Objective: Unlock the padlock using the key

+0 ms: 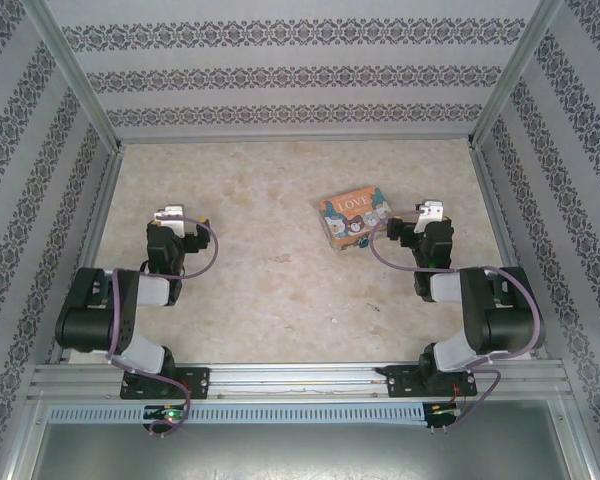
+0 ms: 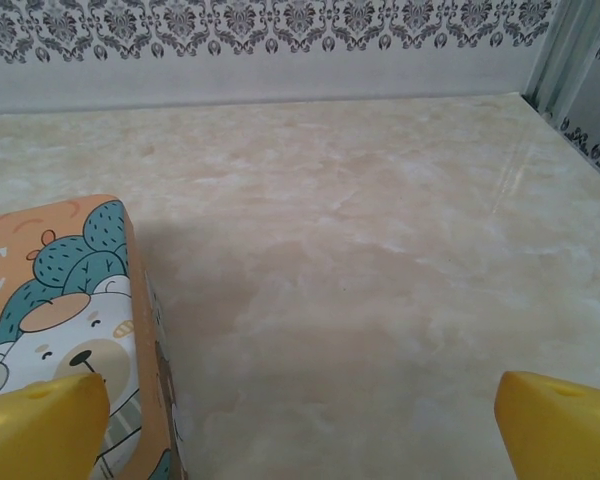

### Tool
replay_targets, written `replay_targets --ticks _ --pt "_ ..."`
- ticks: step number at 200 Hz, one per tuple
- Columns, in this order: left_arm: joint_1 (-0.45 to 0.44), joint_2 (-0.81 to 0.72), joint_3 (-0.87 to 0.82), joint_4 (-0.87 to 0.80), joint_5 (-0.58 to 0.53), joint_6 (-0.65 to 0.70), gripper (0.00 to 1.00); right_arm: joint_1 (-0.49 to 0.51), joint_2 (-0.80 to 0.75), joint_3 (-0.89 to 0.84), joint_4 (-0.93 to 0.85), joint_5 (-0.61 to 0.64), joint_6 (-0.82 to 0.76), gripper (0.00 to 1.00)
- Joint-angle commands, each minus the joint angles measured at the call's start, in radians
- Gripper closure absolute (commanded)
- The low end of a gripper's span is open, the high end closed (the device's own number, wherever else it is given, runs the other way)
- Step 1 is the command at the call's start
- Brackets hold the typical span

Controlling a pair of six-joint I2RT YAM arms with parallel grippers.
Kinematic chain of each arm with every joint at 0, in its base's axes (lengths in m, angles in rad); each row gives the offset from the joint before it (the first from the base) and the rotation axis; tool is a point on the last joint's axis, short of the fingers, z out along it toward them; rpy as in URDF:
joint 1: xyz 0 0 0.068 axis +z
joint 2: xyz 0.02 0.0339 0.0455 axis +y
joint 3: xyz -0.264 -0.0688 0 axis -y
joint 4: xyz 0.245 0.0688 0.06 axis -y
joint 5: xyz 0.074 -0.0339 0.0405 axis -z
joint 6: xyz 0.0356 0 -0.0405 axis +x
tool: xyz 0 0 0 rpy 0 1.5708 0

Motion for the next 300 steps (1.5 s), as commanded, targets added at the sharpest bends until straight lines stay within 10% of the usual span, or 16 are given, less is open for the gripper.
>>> replay_targets --ticks 1,42,117,213,300 --pt "0.007 -0.105 0.018 -0.126 -0.029 -0.02 0.01 -0.008 -0.086 0.002 -0.052 0.019 0.019 0.02" --pt "0.008 -0.296 0.146 -0.482 -0.018 -0.238 0.01 -0.009 -0.249 0.101 -0.427 0.01 0.074 0.02" --pt "-0.07 -0.287 0.324 -0.849 0.354 -0.652 0.0 -0.032 -0.348 0.4 -1.045 -0.304 0.342 0.01" --pt "-0.447 -0.022 0.483 -0.756 0.354 -0.848 0.0 -0.048 -0.082 0.582 -1.13 -0.471 0.402 0.01" --pt "-0.591 0.372 0.839 -0.824 0.47 -0.93 0.0 -0.048 0.166 0.772 -1.178 -0.509 0.337 0.02"
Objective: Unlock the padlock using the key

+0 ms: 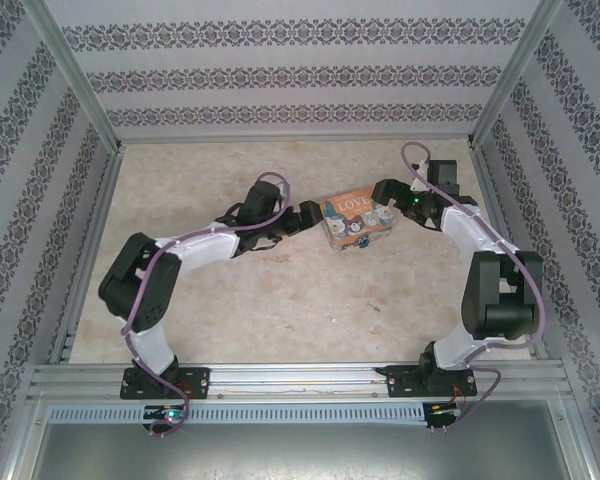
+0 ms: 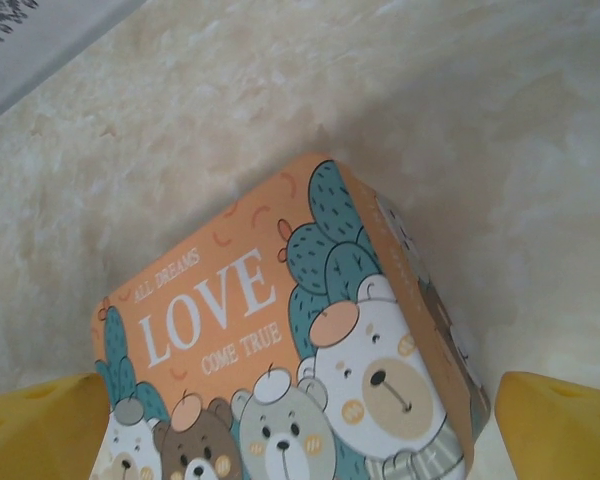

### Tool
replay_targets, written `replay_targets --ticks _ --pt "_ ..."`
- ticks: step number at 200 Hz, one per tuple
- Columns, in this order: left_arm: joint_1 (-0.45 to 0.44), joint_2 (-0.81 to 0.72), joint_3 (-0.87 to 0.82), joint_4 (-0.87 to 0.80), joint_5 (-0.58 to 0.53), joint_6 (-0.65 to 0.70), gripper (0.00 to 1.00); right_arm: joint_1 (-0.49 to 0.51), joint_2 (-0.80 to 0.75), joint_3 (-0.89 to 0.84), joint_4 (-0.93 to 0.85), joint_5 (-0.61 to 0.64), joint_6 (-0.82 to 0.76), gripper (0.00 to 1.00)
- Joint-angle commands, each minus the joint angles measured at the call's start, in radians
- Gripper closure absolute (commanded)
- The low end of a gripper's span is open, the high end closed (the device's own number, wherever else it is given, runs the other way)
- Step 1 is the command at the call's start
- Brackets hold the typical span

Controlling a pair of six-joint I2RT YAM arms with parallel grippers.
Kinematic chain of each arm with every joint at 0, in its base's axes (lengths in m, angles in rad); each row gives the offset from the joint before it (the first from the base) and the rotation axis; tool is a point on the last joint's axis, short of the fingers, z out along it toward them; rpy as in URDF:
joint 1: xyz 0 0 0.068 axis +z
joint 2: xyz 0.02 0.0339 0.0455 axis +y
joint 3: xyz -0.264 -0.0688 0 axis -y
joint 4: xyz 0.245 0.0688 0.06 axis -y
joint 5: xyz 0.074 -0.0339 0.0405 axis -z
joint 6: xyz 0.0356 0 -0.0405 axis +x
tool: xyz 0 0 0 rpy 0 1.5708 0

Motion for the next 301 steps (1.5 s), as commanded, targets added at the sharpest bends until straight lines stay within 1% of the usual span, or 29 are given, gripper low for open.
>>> replay_targets --ticks 1,59,112,123,132,149,193,233,264,301 --pt "-0.027 0.064 0.078 -0.044 0.051 -0.047 0.0 -0.008 0.05 0.056 -0.031 -0.024 -0.028 0.02" --pt "-0.059 0.221 0.212 -0.047 0.13 -0.102 0.0 -0.008 0.152 0.126 -0.057 -0.086 -0.055 0.02" --pt "-0.069 0.296 0.293 -0.054 0.178 -0.114 0.0 -0.008 0.185 0.13 -0.057 -0.147 -0.048 0.02" --pt "-0.069 0.3 0.302 -0.057 0.18 -0.111 0.01 -0.008 0.183 0.124 -0.054 -0.171 -0.055 0.02" --pt "-0.069 0.303 0.308 -0.059 0.18 -0.104 0.05 -0.008 0.18 0.121 -0.053 -0.187 -0.056 0.01" --pt "-0.069 0.31 0.325 -0.072 0.187 -0.091 0.06 -0.008 0.176 0.115 -0.053 -0.221 -0.054 0.04" --pt "-0.062 0.303 0.325 -0.074 0.186 -0.085 0.08 0.0 0.144 0.079 -0.047 -0.258 -0.028 0.07" --pt "-0.039 0.252 0.271 -0.049 0.183 -0.082 0.09 0.033 0.096 0.02 -0.04 -0.274 -0.016 0.09" --pt "-0.019 0.198 0.219 -0.04 0.185 -0.079 0.11 0.076 0.049 -0.033 -0.018 -0.279 0.01 0.09" --pt "-0.006 0.13 0.142 -0.031 0.18 -0.075 0.12 0.155 -0.009 -0.089 0.013 -0.256 0.052 0.09"
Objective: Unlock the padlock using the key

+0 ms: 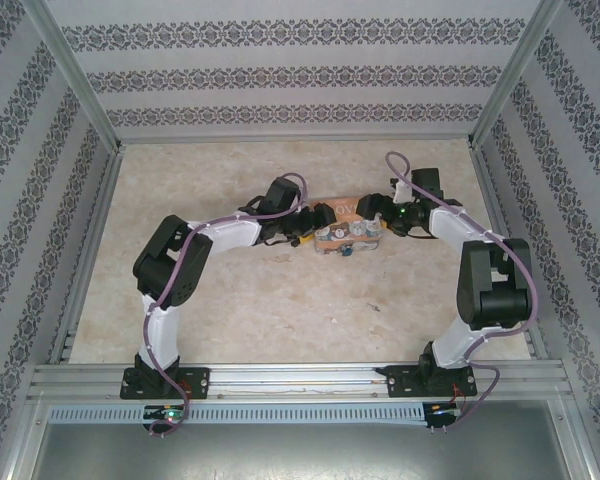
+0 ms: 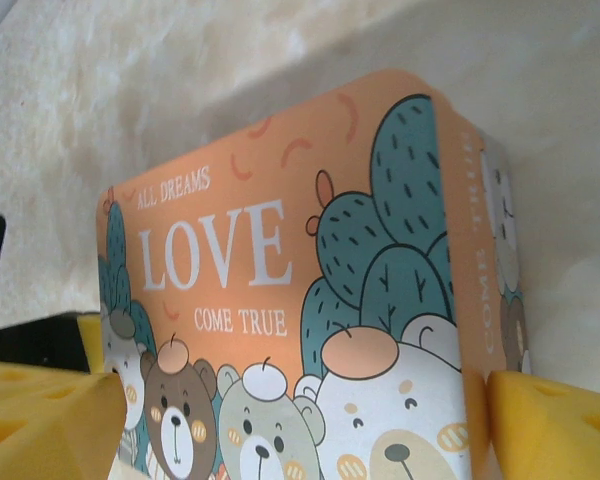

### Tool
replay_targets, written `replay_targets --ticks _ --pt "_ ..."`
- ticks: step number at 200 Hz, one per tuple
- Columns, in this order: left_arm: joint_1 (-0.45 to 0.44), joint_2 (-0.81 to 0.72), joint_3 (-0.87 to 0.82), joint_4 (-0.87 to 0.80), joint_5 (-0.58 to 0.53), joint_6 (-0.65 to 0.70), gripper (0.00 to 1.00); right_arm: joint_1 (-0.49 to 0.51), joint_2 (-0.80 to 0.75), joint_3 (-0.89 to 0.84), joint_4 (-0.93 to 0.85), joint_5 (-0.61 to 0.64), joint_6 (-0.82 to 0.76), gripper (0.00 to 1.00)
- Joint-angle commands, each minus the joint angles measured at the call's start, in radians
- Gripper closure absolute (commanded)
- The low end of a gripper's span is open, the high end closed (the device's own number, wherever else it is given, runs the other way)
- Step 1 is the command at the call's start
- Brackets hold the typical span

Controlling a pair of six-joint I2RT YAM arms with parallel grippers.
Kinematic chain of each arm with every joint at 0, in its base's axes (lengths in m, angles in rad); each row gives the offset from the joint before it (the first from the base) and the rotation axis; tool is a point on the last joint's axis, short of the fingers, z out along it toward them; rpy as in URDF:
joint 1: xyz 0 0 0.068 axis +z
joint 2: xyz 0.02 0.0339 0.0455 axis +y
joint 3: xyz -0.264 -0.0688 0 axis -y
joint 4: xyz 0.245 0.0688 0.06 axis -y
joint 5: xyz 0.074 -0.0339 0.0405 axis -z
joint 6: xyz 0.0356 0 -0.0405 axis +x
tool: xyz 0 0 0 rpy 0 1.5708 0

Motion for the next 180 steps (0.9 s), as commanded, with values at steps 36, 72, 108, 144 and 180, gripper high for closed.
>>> replay_targets --ticks 36,72,108,144,180 --pt "0.01 -0.143 -0.121 0.069 0.023 0.016 0.13 0.166 -0.104 -0.099 0.085 -0.043 0.116 0.1" --pt "0.021 -0.226 -0.198 0.051 -0.002 0.032 0.14 0.27 -0.151 -0.167 0.156 0.002 0.194 0.1" --pt "0.04 -0.31 -0.276 0.044 -0.034 0.037 0.15 0.378 -0.181 -0.198 0.178 0.047 0.238 0.1" --pt "0.071 -0.37 -0.329 0.025 -0.052 0.05 0.15 0.46 -0.194 -0.219 0.199 0.078 0.281 0.1" --pt "0.107 -0.405 -0.365 -0.003 -0.055 0.072 0.15 0.543 -0.187 -0.221 0.212 0.122 0.309 0.1"
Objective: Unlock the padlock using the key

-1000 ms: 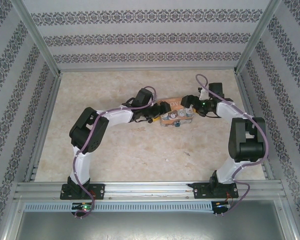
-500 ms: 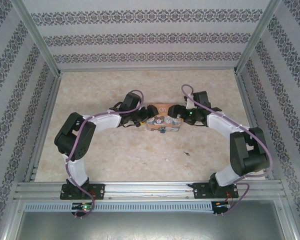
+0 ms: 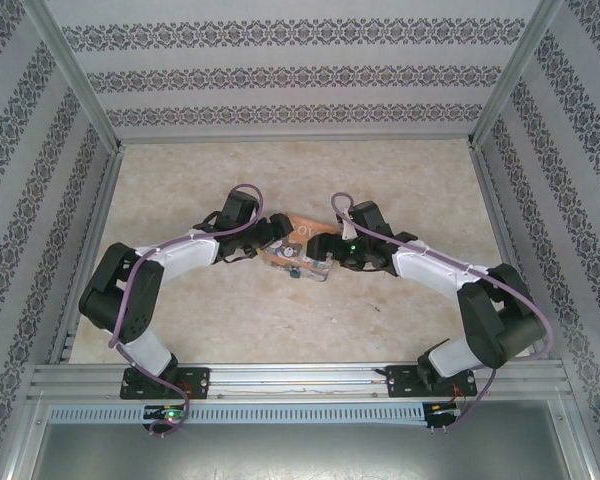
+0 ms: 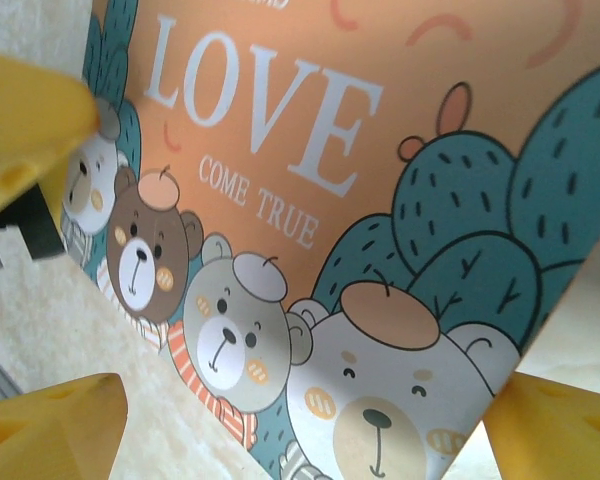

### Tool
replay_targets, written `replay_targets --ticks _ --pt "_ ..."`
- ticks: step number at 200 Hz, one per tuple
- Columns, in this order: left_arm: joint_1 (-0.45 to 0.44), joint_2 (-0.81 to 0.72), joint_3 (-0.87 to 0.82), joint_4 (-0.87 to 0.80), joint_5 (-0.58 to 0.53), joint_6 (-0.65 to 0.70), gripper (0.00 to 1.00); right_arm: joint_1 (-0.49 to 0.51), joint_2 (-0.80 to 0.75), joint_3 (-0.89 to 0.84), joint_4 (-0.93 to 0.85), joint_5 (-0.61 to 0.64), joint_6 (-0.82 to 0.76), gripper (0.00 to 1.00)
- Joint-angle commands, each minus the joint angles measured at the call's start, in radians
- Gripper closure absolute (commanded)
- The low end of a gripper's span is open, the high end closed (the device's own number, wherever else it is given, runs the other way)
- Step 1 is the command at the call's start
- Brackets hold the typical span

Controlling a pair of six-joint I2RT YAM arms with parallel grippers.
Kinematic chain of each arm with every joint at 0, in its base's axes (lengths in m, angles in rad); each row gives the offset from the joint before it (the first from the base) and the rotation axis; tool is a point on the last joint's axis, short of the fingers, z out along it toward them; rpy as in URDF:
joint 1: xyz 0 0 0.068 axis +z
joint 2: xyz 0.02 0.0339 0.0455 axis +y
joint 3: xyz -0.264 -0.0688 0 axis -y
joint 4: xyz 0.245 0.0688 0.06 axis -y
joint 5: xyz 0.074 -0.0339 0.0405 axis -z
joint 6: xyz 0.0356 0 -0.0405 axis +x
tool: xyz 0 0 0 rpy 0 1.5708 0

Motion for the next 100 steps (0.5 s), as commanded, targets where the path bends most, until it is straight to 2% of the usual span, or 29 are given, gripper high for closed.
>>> replay_targets --ticks 1,60,100 --pt "-0.007 -0.053 -0.008 0.059 0.112 0.018 0.15 0.074 -0.007 -0.006 0.092 -0.055 0.041 0.1" --pt "0.031 -0.045 -0.034 0.047 0.107 0.034 0.13 0.108 -0.008 -0.005 0.054 0.037 0.049 0.08" --pt "0.06 -0.042 -0.034 0.031 0.107 0.051 0.11 0.109 -0.039 0.008 -0.042 0.104 0.017 0.03"
